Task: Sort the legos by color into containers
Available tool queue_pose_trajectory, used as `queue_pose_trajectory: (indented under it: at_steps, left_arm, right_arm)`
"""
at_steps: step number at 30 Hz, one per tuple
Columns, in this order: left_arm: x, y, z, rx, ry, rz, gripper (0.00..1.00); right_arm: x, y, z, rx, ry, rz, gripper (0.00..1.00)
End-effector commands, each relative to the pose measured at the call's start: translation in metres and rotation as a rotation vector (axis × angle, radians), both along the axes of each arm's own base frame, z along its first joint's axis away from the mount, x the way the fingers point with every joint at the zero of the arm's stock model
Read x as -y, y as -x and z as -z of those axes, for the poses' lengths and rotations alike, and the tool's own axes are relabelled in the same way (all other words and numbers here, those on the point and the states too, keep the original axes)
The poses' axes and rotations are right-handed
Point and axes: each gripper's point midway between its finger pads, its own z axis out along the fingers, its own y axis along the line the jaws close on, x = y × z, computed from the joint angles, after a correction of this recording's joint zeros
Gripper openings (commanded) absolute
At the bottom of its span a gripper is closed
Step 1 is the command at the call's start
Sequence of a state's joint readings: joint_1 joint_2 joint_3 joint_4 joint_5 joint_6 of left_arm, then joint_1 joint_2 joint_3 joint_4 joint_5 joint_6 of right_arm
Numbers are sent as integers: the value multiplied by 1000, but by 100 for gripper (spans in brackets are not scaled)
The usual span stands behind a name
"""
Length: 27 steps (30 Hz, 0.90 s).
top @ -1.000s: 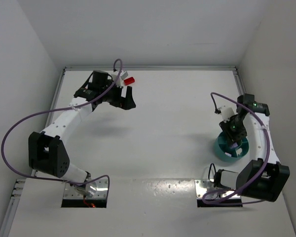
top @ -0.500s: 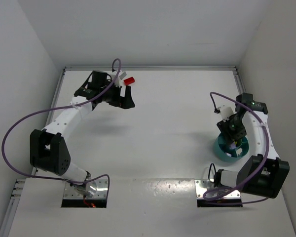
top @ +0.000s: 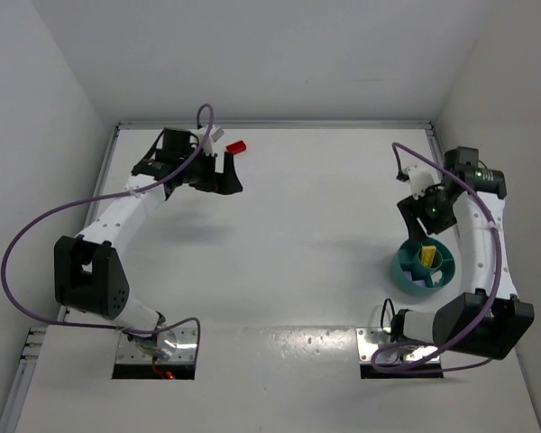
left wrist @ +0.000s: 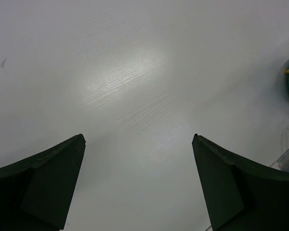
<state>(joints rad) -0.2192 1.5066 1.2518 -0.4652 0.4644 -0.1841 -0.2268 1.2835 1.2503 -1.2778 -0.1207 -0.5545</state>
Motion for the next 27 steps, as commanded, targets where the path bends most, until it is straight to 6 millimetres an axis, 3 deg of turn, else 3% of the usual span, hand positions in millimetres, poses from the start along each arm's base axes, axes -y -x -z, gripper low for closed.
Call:
queue_pose_trajectory:
  at_steps: [1,3,4,5,7,10,11,13,14,15,17,18,20,22,24,25,26,27]
  left_arm:
    - [-23,-22,-22,65,34,-114,100]
    - [-47,-34,-30,97,-20,-186,100]
    - [-58,-33,-23,70,-71,-199,100]
    - [-75,-43,-32,92,-122,-255,100]
    - [-93,-47,-26,69,-175,-265,100]
    - [-124,-57,-26,72,-268,-256,100]
    - [-132,-63,-13,43,-299,-238,100]
    - [-151,-79,-20,49,-325,-252,100]
    - [-160,-82,-1,-2,-347,-214,100]
    - [-157,-92,-11,27,-338,-188,100]
    - [-163,-102,-4,24,-375,-137,99]
    - [-162,-119,1,30,-392,-121,99]
    - [-155,-135,11,44,-441,-68,97]
    - [-142,-162,24,64,-476,-30,96]
    - [-124,-176,35,92,-505,43,96]
    - [-119,-185,32,117,-523,49,96]
    - [-112,-193,57,94,-538,74,96]
    - [-100,-201,60,124,-572,99,95]
  right_arm:
    - [-14,-22,-43,160,-63,-43,60]
    - [-16,-38,-71,273,-67,-49,60]
    - [-17,-46,-85,335,-64,-58,60]
    - [-18,-52,-94,372,-60,-62,60]
    - [-17,-68,-116,456,-53,-62,70]
    - [-16,-92,-127,515,-64,-34,87]
    - [-12,-100,-126,524,-65,19,87]
    - [2,-111,-118,504,-67,191,87]
    - [11,-119,-108,462,-59,215,87]
    - [12,-123,-100,435,-66,225,87]
    - [10,-127,-81,375,-81,195,85]
    - [4,-125,-77,363,-99,134,85]
    - [-7,-129,-67,385,-155,104,94]
    - [-13,-126,-63,402,-184,107,100]
    - [-16,-130,-62,415,-189,103,100]
    - [-18,-131,-60,399,-205,110,100]
    - [-20,-129,-56,378,-217,109,100]
    - [-17,-129,-54,364,-221,129,100]
